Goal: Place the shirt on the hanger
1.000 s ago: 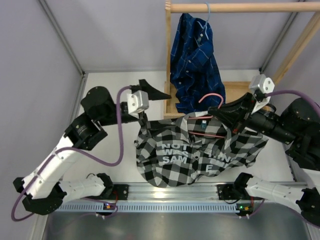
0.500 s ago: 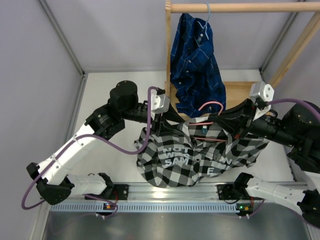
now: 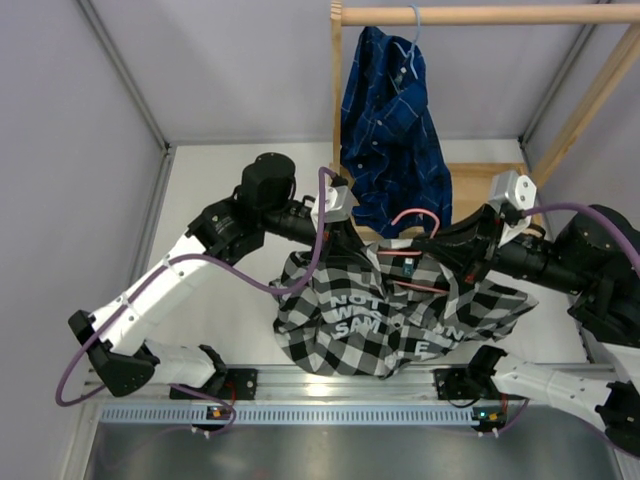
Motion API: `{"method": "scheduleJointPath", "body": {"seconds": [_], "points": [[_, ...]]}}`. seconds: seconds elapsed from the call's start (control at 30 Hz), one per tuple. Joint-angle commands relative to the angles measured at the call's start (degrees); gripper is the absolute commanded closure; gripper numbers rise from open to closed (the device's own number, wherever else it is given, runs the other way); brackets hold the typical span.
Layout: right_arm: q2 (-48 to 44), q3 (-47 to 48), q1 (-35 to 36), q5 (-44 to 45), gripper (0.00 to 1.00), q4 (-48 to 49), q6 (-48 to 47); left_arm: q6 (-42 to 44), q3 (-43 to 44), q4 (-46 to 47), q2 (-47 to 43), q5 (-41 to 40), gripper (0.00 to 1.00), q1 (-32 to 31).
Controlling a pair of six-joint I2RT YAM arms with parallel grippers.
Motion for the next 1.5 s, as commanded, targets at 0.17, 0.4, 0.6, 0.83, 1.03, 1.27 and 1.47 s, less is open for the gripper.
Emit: {"method": "scheduleJointPath", "body": {"seconds": [0.17, 0.4, 0.6, 0.83, 1.03, 1.27, 1.47], "points": [[-6.2, -3.7, 0.7, 2.3, 0.46, -0.6, -3.1, 8.6, 5.8, -11.8, 0.0, 4.6, 1.0, 0.0], [-15.1, -5.0, 0.7, 2.7, 0.55, -14.7, -5.1, 9.0, 4.4, -12.6, -2.1, 6.4, 1.0, 0.0], [-17.2, -9.2, 0.7, -6.5, 0.44, -18.5, -8.8, 8.9, 3.4, -12.5, -2.4, 9.6, 1.0, 0.0], [-13.3, -12.5, 0.7, -15.0, 0.44, -14.7, -10.6, 8.7, 3.5, -12.6, -2.6, 12.7, 1.0, 0.0], [-11.7, -13.2, 0.8, -12.0, 0.63, -11.3, -10.8, 8.7, 2.7, -12.7, -3.3, 12.5, 1.0, 0.0], [-12.6, -13.5, 0.7, -8.6, 0.75, -11.3, -9.5, 8.6, 2.4, -12.7, -4.0, 12.4, 1.0, 0.0], [-13.6, -12.4, 0.8, -5.9, 0.68, -15.6, -9.8, 8.0, 3.0, -12.7, -3.7, 12.0, 1.0, 0.0]]}}
